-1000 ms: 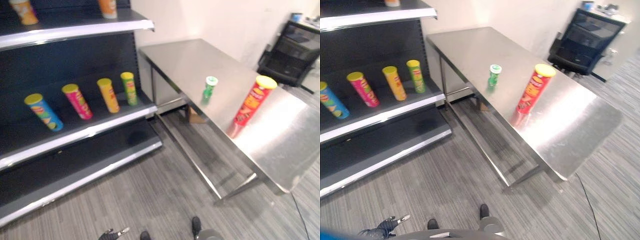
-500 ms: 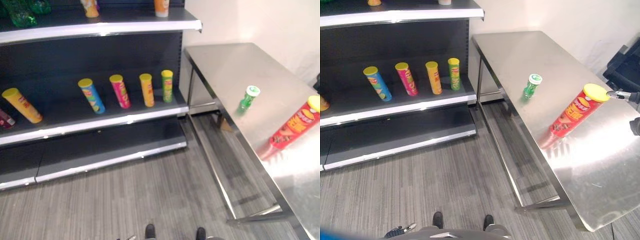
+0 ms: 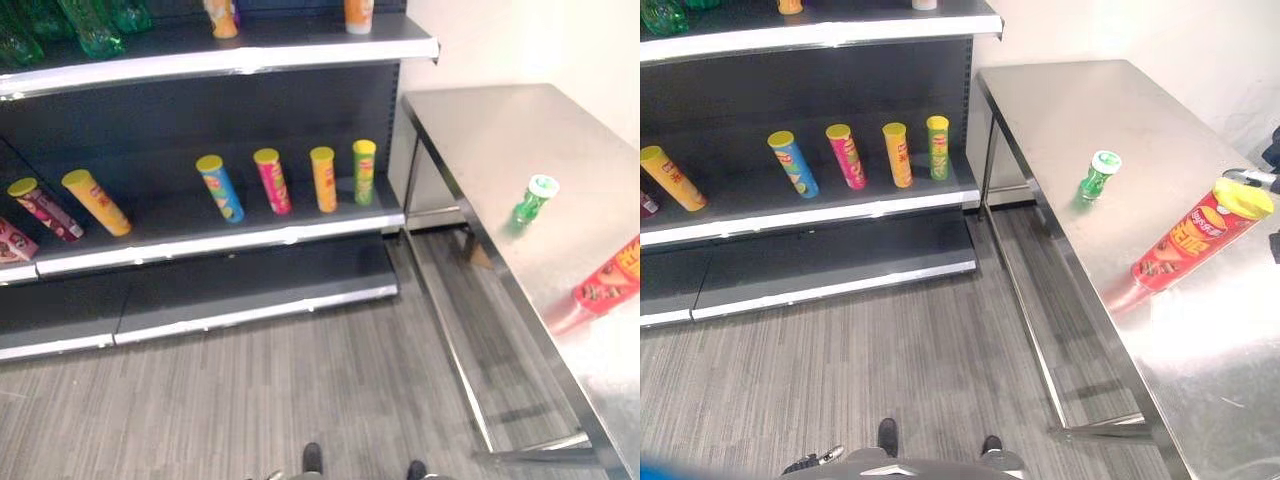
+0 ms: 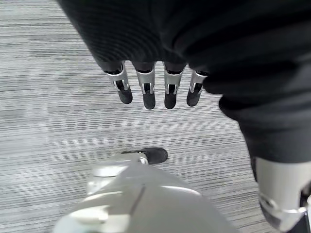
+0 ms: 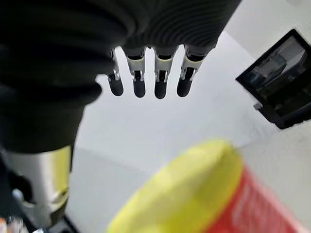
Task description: Put the goods on the table back onto the shelves and tidy them up.
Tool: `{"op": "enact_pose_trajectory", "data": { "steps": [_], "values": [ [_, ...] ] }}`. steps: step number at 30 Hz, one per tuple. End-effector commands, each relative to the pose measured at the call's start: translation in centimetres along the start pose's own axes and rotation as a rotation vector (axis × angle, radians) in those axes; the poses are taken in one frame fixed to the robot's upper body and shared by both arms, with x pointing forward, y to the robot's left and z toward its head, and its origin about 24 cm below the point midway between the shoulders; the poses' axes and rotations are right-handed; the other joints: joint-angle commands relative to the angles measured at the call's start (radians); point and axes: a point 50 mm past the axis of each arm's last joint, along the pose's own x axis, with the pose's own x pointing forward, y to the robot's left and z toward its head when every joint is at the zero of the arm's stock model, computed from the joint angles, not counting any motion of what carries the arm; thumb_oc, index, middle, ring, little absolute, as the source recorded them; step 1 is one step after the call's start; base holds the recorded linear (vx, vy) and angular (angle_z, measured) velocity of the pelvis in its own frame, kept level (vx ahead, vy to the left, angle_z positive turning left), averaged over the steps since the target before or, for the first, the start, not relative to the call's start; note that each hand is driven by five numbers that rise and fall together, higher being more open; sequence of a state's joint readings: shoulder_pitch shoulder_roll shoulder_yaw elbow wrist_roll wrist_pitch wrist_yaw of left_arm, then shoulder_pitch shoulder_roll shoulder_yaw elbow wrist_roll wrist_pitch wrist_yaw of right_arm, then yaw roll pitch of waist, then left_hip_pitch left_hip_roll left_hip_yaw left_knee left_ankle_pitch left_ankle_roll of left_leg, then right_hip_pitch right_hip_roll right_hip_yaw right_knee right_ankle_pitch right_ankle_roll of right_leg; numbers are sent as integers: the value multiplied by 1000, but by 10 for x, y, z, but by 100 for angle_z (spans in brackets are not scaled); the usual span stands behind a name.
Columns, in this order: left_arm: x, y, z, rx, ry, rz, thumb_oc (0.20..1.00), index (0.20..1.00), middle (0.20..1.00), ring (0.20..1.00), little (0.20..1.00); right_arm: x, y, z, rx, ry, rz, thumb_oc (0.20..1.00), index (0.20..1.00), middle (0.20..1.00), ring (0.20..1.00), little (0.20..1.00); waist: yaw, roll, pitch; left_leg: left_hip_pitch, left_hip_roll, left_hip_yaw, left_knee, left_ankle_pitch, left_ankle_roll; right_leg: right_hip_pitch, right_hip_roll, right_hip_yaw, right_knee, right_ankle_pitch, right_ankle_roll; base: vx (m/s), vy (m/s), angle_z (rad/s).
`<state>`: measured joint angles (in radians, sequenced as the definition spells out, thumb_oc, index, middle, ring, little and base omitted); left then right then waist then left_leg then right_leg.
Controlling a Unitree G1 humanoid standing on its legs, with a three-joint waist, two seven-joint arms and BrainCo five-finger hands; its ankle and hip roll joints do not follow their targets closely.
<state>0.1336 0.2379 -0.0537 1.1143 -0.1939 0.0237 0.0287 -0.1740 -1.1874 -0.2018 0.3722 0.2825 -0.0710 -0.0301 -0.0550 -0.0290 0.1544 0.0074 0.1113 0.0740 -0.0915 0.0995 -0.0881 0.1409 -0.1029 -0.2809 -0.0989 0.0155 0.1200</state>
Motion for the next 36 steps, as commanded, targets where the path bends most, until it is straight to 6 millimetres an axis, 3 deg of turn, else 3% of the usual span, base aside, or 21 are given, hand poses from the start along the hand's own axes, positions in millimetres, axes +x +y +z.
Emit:
{"op": "enact_pose_trajectory", "data": {
  "steps": [1, 19, 36],
  "values": [
    [2, 17, 17, 35, -45, 32, 1000, 1000, 1000, 1000, 1000, 10, -9, 23, -103, -78, 33, 1000, 1000, 1000, 1000, 1000, 17, -54, -27, 45, 53, 95, 10, -61, -69, -31, 7, 35, 35, -74, 6, 0, 0, 0],
    [1, 16, 13, 28, -44, 35, 1000, 1000, 1000, 1000, 1000, -1, -15, 17, -302, -47, 86, 1000, 1000, 1000, 1000, 1000, -2, -60, -26, 66, 58, 110, 4, -73, -66, -39, 7, 56, 39, -72, 11, 2, 1, -4],
    [1, 18, 13, 40, -40, 35, 1000, 1000, 1000, 1000, 1000, 10, 11, 7, -177, -5, 152, 1000, 1000, 1000, 1000, 1000, 14, -58, -21, 67, 58, 107, 4, -72, -68, -35, 10, 55, 33, -72, 9, 0, 0, 0]
  ]
}}
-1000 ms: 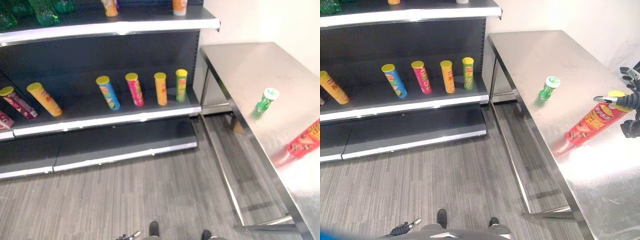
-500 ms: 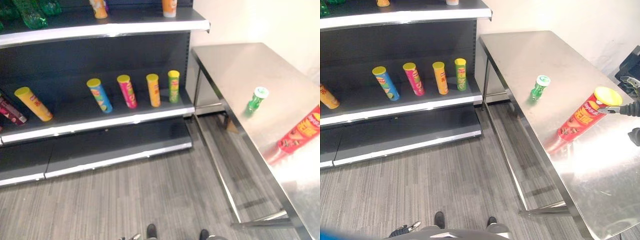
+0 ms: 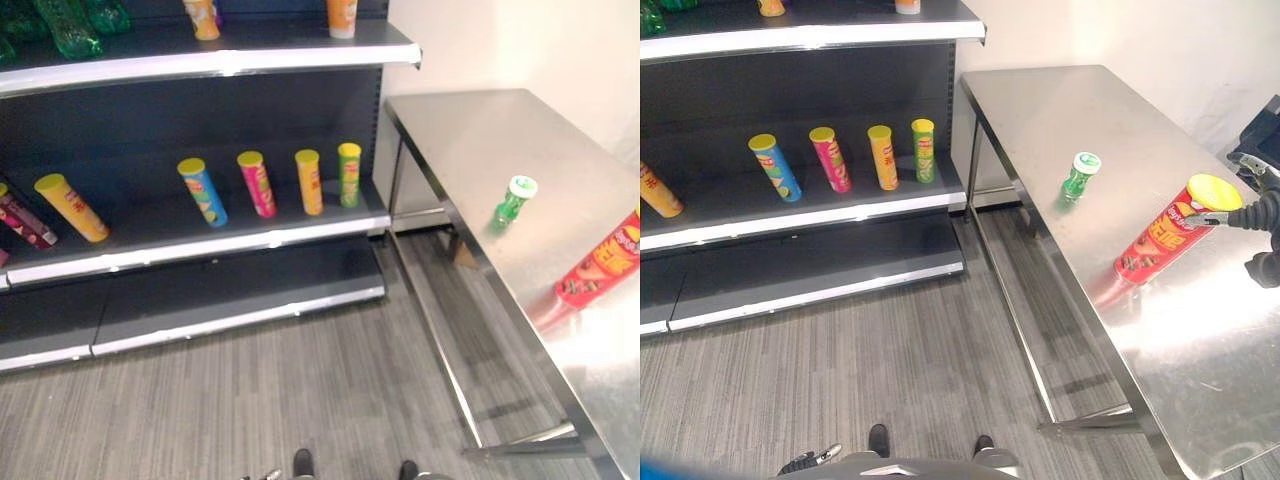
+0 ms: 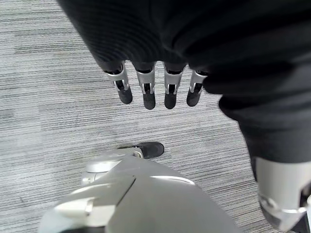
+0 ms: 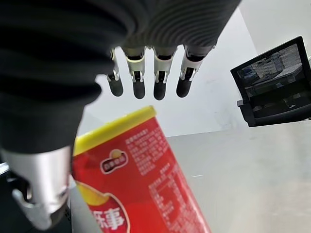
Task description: Put the goods on the table back onto the shelves and tidy them up.
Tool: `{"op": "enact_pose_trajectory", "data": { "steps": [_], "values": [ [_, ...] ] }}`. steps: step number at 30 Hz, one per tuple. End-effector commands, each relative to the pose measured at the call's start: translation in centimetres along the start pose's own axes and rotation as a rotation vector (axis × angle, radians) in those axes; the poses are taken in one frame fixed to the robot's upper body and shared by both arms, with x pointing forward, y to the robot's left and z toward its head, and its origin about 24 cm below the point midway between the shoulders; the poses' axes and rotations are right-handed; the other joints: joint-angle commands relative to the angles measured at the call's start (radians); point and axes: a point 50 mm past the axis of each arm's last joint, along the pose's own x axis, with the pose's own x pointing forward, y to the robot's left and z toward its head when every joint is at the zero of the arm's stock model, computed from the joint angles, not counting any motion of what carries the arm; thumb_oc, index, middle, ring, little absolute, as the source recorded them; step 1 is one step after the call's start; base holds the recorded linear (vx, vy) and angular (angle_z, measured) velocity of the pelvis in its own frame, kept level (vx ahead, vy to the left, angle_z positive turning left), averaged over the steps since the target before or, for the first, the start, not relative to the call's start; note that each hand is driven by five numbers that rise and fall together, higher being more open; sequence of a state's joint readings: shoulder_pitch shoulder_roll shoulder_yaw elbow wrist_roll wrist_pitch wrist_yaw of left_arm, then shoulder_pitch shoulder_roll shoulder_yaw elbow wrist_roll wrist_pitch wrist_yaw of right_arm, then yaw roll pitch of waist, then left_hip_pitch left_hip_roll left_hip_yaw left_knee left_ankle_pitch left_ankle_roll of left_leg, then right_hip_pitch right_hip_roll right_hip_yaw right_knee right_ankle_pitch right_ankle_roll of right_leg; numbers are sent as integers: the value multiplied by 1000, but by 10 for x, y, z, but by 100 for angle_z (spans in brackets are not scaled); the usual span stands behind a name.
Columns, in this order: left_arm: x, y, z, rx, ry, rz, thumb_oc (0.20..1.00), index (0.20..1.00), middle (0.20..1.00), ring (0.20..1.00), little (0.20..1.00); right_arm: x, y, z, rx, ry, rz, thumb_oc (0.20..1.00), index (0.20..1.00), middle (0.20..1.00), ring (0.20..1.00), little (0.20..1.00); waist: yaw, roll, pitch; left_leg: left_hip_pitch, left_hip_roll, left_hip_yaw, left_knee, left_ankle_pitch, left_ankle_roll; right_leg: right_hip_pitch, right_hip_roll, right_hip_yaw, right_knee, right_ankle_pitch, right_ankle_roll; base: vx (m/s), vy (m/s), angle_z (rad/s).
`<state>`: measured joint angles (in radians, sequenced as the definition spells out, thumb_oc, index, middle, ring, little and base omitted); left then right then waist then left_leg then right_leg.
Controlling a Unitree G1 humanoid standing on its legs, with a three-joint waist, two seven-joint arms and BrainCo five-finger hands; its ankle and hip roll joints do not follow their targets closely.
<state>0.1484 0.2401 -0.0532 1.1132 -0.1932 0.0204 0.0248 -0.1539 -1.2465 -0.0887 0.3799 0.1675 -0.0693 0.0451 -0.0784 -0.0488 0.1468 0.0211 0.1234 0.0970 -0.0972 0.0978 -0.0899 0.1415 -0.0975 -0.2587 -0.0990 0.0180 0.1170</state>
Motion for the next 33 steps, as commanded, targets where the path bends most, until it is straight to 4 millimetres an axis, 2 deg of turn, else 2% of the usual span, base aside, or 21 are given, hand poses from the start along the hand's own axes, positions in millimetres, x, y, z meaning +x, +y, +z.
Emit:
{"op": "enact_pose_trajectory", "data": {
  "steps": [1, 16, 33],
  "values": [
    [2, 16, 17, 40, -48, 34, 1000, 1000, 1000, 1000, 1000, 11, -8, 13, 31, -36, -27, 1000, 1000, 1000, 1000, 1000, 38, -39, -14, 53, 45, 84, 10, -70, -66, -35, 5, 32, 33, -75, 12, 0, 0, 0],
    [2, 15, 16, 48, -45, 27, 1000, 1000, 1000, 1000, 1000, 17, 5, -1, 26, 42, 29, 1000, 1000, 1000, 1000, 1000, 47, -41, -9, 53, 47, 81, 10, -68, -67, -33, 4, 25, 30, -71, 12, 0, 0, 0],
    [1, 19, 11, 37, -24, 54, 1000, 1000, 1000, 1000, 1000, 21, 2, -2, 157, 45, -100, 1000, 1000, 1000, 1000, 1000, 56, -41, -13, 59, 46, 79, 10, -73, -63, -24, 5, 20, 25, -70, 11, 0, 0, 0]
  ]
}}
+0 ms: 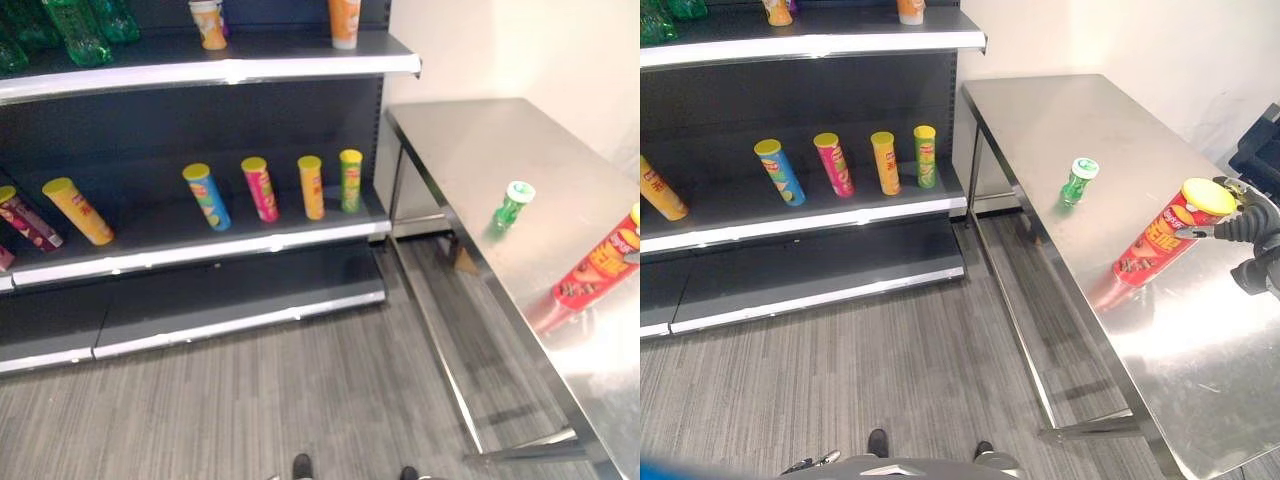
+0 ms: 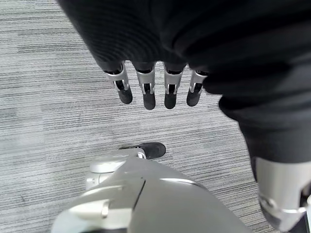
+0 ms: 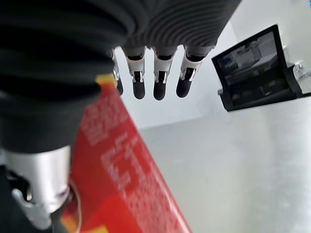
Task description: Put the goods on the table back onto the shelves and tidy them up.
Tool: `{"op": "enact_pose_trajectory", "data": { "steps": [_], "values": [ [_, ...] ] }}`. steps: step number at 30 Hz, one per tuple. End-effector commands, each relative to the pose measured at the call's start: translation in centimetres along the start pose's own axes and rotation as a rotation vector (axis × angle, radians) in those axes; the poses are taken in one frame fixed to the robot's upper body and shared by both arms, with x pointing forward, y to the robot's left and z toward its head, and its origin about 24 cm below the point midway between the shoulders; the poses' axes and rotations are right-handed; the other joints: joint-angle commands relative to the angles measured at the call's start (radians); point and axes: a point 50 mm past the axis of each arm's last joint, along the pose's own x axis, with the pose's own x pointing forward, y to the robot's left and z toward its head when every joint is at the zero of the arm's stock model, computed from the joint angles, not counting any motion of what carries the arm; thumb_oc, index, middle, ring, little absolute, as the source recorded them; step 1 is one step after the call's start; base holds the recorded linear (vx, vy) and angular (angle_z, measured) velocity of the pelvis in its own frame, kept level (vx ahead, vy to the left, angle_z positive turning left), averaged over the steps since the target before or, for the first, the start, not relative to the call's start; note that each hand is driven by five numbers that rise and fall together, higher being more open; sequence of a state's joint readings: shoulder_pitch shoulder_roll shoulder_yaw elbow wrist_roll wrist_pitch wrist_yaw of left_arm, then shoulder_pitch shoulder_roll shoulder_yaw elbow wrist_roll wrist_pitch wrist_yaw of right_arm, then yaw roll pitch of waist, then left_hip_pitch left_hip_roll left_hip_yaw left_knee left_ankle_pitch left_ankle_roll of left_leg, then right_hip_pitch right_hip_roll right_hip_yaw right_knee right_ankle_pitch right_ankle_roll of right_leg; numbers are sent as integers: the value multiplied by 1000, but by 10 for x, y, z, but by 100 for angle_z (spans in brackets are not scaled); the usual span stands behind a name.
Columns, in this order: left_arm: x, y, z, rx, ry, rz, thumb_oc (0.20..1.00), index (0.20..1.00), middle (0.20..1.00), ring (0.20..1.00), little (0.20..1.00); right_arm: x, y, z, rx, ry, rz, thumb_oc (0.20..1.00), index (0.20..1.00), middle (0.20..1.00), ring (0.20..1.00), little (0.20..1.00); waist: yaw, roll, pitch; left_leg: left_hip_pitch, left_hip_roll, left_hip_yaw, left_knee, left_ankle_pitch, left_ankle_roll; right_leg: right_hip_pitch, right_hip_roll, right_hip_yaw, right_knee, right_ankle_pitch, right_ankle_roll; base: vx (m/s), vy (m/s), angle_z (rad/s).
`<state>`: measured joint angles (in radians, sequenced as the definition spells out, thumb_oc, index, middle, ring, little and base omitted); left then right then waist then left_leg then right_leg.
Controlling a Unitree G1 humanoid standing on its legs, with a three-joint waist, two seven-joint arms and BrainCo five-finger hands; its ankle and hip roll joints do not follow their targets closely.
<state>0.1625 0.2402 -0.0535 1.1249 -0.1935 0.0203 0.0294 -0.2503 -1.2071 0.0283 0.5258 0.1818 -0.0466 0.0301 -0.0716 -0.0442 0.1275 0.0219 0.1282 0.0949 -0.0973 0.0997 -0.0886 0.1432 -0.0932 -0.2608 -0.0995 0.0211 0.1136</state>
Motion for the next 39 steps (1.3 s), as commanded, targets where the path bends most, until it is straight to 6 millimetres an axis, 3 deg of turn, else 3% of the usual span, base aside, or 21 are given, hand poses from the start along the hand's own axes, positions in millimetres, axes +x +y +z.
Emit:
{"op": "enact_pose_trajectory", "data": {
  "steps": [1, 17, 19, 30, 35, 36, 37, 39],
  "values": [
    [2, 17, 20, 37, -51, 43, 1000, 1000, 1000, 1000, 1000, 12, -12, 21, 123, -69, -96, 1000, 1000, 1000, 1000, 1000, 52, -46, 7, 59, 42, 81, 10, -76, -65, -24, 1, 21, 24, -73, 14, 0, 0, 0],
    [2, 18, 19, 40, -47, 35, 1000, 1000, 1000, 1000, 1000, 20, 5, 27, 204, -75, -26, 1000, 1000, 1000, 1000, 1000, 65, -49, 8, 57, 41, 77, 10, -75, -67, -21, 1, 14, 22, -70, 14, 0, 0, 0],
    [2, 18, 19, 42, -46, 34, 1000, 1000, 1000, 1000, 1000, 22, 8, 25, 172, -57, 2, 200, 200, 200, 200, 200, 67, -52, 9, 57, 42, 77, 10, -74, -67, -22, 1, 14, 23, -70, 14, 0, 0, 0],
    [2, 19, 17, 23, -44, 43, 1000, 1000, 1000, 1000, 1000, 17, 6, 25, 106, -66, 3, 200, 200, 200, 200, 200, 62, -56, 11, 59, 45, 77, 10, -74, -68, -22, 3, 15, 24, -72, 13, 0, 0, 0],
    [1, 22, 17, -5, -48, 68, 1000, 1000, 1000, 1000, 1000, 3, -5, 44, 159, -213, -136, 200, 200, 200, 200, 200, 58, -51, 19, 56, 49, 67, 10, -77, -63, -30, 9, 24, 29, -79, 11, -3, -10, 0],
    [1, 23, 18, -32, -59, 83, 1000, 1000, 1000, 1000, 1000, -9, -10, 70, 200, -370, -245, 200, 200, 200, 200, 200, 65, -51, 37, 26, 43, 21, 74, -104, -49, -42, 8, 46, 36, -85, 4, -23, -33, 2],
    [1, 23, 19, -30, -60, 84, 1000, 1000, 1000, 1000, 1000, -10, -10, 69, 201, -367, -247, 200, 200, 200, 200, 200, 65, -52, 35, 16, 43, 17, 88, -111, -49, -44, 7, 44, 37, -86, 4, -76, -48, 2],
    [2, 26, 26, -43, -82, 97, 1000, 1000, 1000, 1000, 1000, -17, -12, 86, 231, -461, -308, 200, 200, 200, 200, 200, 81, -61, 75, -83, 18, -63, 235, -147, -57, -61, -1, 53, 50, -91, -7, -139, -17, 5]
  ]
}}
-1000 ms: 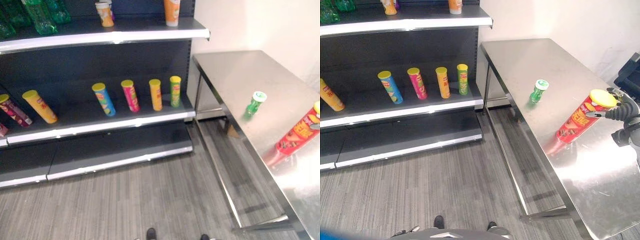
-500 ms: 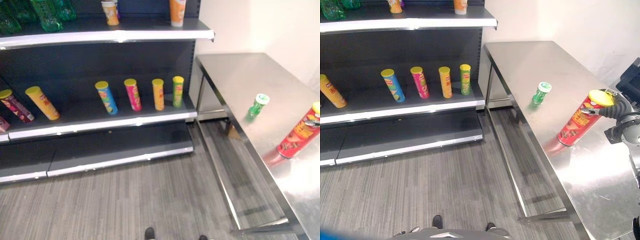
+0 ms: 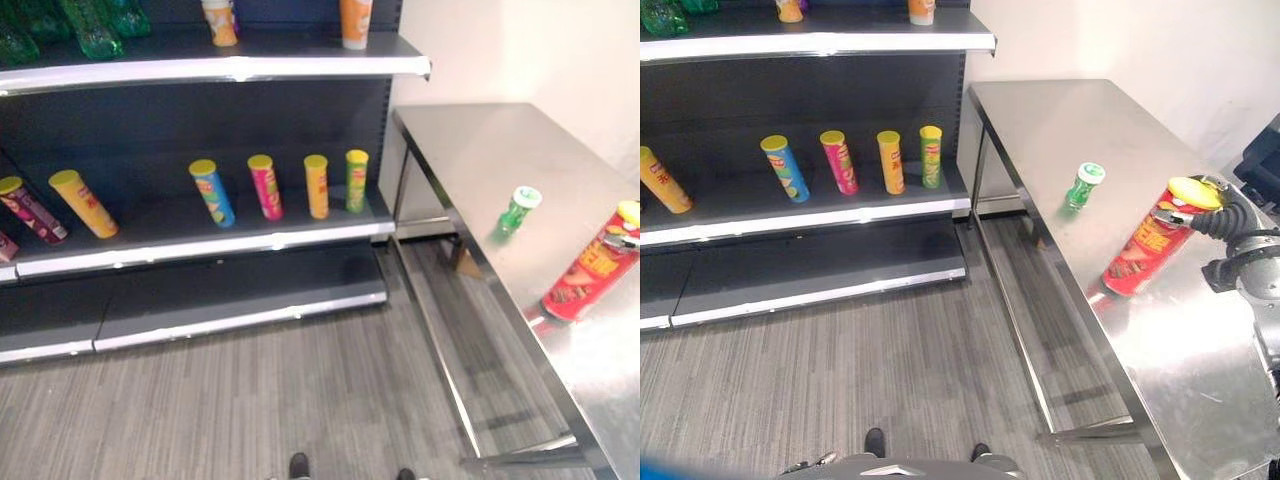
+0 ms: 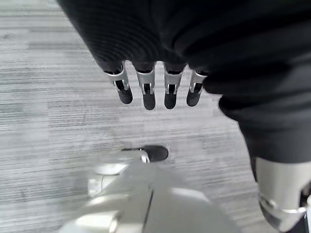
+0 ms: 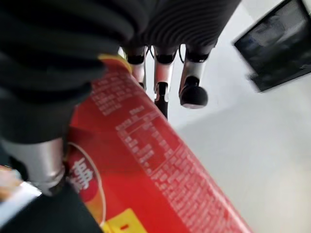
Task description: Put the goods on the table back onto the shelves and tidy them up.
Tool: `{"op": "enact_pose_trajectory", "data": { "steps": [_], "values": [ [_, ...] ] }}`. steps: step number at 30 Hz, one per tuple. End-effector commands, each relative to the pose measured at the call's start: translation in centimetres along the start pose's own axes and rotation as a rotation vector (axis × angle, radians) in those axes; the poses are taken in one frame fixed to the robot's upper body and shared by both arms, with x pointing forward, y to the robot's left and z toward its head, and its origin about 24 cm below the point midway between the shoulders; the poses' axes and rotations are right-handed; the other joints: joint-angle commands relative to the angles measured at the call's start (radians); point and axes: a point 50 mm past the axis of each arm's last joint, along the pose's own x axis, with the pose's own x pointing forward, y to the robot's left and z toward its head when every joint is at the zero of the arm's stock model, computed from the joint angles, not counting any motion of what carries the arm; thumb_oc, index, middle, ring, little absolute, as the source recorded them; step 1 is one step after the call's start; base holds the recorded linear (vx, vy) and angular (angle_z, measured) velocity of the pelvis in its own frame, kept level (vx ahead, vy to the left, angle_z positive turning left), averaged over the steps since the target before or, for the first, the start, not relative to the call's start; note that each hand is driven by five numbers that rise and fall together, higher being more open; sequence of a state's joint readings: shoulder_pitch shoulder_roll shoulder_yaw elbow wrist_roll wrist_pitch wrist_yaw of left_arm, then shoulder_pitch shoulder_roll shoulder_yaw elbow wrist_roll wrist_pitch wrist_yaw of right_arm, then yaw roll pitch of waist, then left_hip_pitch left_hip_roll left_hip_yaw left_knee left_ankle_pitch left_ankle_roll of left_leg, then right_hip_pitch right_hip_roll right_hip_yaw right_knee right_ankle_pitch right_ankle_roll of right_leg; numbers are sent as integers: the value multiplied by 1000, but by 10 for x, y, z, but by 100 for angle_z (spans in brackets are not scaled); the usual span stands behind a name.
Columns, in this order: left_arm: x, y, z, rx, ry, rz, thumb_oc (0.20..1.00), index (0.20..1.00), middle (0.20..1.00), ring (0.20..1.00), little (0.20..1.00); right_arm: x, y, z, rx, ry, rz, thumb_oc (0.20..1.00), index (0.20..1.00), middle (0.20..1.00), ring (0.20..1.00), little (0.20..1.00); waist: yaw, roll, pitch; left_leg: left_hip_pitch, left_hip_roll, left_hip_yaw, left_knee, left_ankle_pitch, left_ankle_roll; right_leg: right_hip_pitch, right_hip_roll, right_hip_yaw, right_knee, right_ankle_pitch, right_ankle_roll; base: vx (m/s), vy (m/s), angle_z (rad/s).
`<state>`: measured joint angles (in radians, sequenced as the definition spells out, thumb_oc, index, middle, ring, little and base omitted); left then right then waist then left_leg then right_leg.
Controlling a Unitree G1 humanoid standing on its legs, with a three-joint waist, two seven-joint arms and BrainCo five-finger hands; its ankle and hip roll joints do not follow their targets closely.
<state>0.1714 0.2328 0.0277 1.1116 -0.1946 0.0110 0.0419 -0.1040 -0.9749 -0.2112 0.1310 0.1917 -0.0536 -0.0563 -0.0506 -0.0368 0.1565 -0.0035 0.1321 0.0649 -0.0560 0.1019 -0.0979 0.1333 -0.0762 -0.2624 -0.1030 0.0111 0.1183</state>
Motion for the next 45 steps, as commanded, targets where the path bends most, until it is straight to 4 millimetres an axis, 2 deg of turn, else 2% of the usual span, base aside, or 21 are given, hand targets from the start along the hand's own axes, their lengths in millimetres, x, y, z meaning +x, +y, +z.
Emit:
{"op": "enact_pose_trajectory", "data": {
  "steps": [1, 2, 3, 4, 6, 8, 12, 13, 14, 15, 16, 20, 21, 22, 23, 26, 30, 34, 37, 41, 45],
  "values": [
    [4, 17, 31, 22, -84, 58, 1000, 1000, 1000, 1000, 1000, 21, -24, 50, -36, -249, -188, 200, 200, 200, 200, 200, 65, -68, 58, -89, 7, -76, 226, -153, -60, -55, -17, 55, 56, -84, -14, -94, 45, 28],
    [4, 17, 33, 11, -87, 60, 1000, 1000, 1000, 1000, 1000, 19, -19, 56, -20, -281, -187, 200, 200, 200, 200, 200, 67, -63, 61, -106, 20, -103, 221, -148, -63, -58, -16, 54, 59, -85, -13, 90, 294, 53],
    [4, 19, 32, 3, -86, 75, 1000, 1000, 1000, 1000, 1000, 14, -10, 72, -29, -361, -172, 200, 200, 200, 200, 200, 71, -59, 56, -123, 109, -154, 137, -82, -67, -63, -39, 66, 85, -100, 5, 120, 274, 43],
    [4, 19, 32, 4, -86, 75, 1000, 1000, 1000, 1000, 1000, 14, -10, 72, -29, -360, -172, 200, 200, 200, 200, 200, 71, -59, 56, -122, 109, -154, 135, -81, -68, -63, -39, 66, 86, -100, 5, 222, 523, 28],
    [3, 22, 35, 17, -107, 88, 1000, 1000, 1000, 1000, 1000, 6, -8, 81, -62, -410, -185, 200, 200, 200, 200, 200, 61, -48, 50, -142, 266, -118, 34, 49, -90, -58, -106, 82, 134, -143, 51, 243, 630, 16],
    [3, 23, 35, 25, -112, 90, 1000, 1000, 1000, 1000, 1000, 3, -8, 81, -46, -420, -185, 200, 200, 200, 200, 200, 69, -42, 43, -148, 291, -122, 24, 73, -102, -48, -129, 88, 152, -158, 70, 221, 514, 22],
    [2, 23, 32, 44, -101, 93, 1000, 1000, 1000, 1000, 1000, -2, 6, 87, -36, -443, -128, 200, 200, 200, 200, 200, 85, -30, 20, -142, 255, -209, 95, -13, -124, -47, -209, 113, 198, -142, 103, 235, 651, -26],
    [3, 23, 38, 90, -110, 86, 1000, 1000, 1000, 1000, 1000, -3, 11, 85, -61, -429, -103, 200, 200, 200, 200, 200, 77, -36, 10, -133, 205, -174, 118, -76, -122, -47, -272, 108, 223, -56, 123, 177, 708, -47],
    [4, 25, 41, 107, -116, 91, 1000, 1000, 1000, 1000, 1000, -2, 15, 83, -70, -417, -84, 200, 200, 200, 200, 200, 79, -55, 11, -129, 167, -148, 118, -86, -105, -71, -322, 114, 233, 79, 131, 220, 864, 13],
    [3, 28, 45, 116, -124, 101, 1000, 1000, 1000, 1000, 1000, -1, 22, 84, -48, -421, -60, 200, 200, 200, 200, 200, 82, -57, 7, -114, 146, -120, 107, -100, -90, -88, -344, 92, 236, 136, 120, 131, 761, 31],
    [2, 39, 52, 107, -147, 130, 1000, 1000, 1000, 1000, 1000, 3, 36, 91, -22, -446, -15, 200, 200, 200, 200, 200, 99, -66, 8, -93, 110, -63, 77, -96, -56, -110, -382, 14, 227, 223, 114, 152, 790, 12],
    [1, 42, 51, 120, -142, 122, 1000, 1000, 1000, 1000, 1000, 8, 47, 111, -29, -526, 64, 200, 200, 200, 200, 200, 106, -45, 29, -49, 39, -44, -20, -65, -1, -160, -141, 64, 222, -16, 35, 70, 507, -19],
    [2, 39, 43, 99, -115, 114, 1000, 1000, 1000, 1000, 1000, 9, 53, 120, -23, -564, 92, 200, 200, 200, 200, 200, 117, -47, 39, -41, -7, -48, -24, -63, 10, -172, -49, 79, 204, -59, 16, 13, 280, 64],
    [2, 39, 43, 97, -115, 114, 1000, 1000, 1000, 1000, 1000, 10, 54, 121, -23, -566, 92, 200, 200, 200, 200, 200, 114, -47, 37, -44, -7, -48, -25, -60, 11, -174, -49, 78, 202, -56, 16, 1, 272, 37],
    [3, 33, 36, 63, -89, 101, 1000, 1000, 1000, 1000, 1000, 12, 63, 130, -25, -598, 125, 200, 200, 200, 200, 200, 128, -55, 46, -33, -50, -50, -29, -60, 18, -188, 21, 67, 177, -66, 1, -4, 116, 26],
    [4, 26, 31, 52, -66, 83, 1000, 1000, 1000, 1000, 1000, 13, 76, 136, -22, -622, 157, 200, 200, 200, 200, 200, 135, -61, 55, -23, -82, -50, -27, -71, 28, -191, 68, 70, 135, -72, -19, 27, 116, 20],
    [3, 13, 23, -17, -63, 65, 1000, 1000, 1000, 1000, 1000, 15, 104, 151, 16, -659, 243, 200, 200, 200, 200, 200, 157, -61, 52, -16, -132, -70, -19, -86, 47, -139, 73, 100, 51, -45, -28, 58, 75, 21],
    [3, 7, 28, -33, -85, 50, 1000, 1000, 1000, 1000, 1000, 11, 118, 145, 38, -634, 305, 200, 200, 200, 200, 200, 161, -50, 91, -103, -150, -83, 194, -157, 30, -138, 49, 103, 71, -52, -37, 8, 75, 15],
    [3, 5, 32, -31, -95, 45, 1000, 1000, 1000, 1000, 1000, 7, 122, 135, 36, -593, 321, 200, 200, 200, 200, 200, 160, -41, 109, -177, -96, -74, 257, -142, 5, -120, 21, 91, 70, -66, -34, 58, 161, 38],
    [2, 9, 22, 16, -68, 56, 1000, 1000, 1000, 1000, 1000, 3, 121, 118, 22, -529, 317, 200, 200, 200, 200, 200, 153, -10, 79, -156, 46, -124, 66, -43, -9, -127, -14, 101, 108, -129, -9, 170, 256, -3],
    [2, 14, 24, 60, -69, 72, 1000, 1000, 1000, 1000, 1000, 4, 122, 112, 2, -496, 303, 200, 200, 200, 200, 200, 134, 33, 63, -81, 21, -108, -19, -44, -25, -158, -80, 104, 191, -111, 26, 139, 338, -19]
  ]
}}
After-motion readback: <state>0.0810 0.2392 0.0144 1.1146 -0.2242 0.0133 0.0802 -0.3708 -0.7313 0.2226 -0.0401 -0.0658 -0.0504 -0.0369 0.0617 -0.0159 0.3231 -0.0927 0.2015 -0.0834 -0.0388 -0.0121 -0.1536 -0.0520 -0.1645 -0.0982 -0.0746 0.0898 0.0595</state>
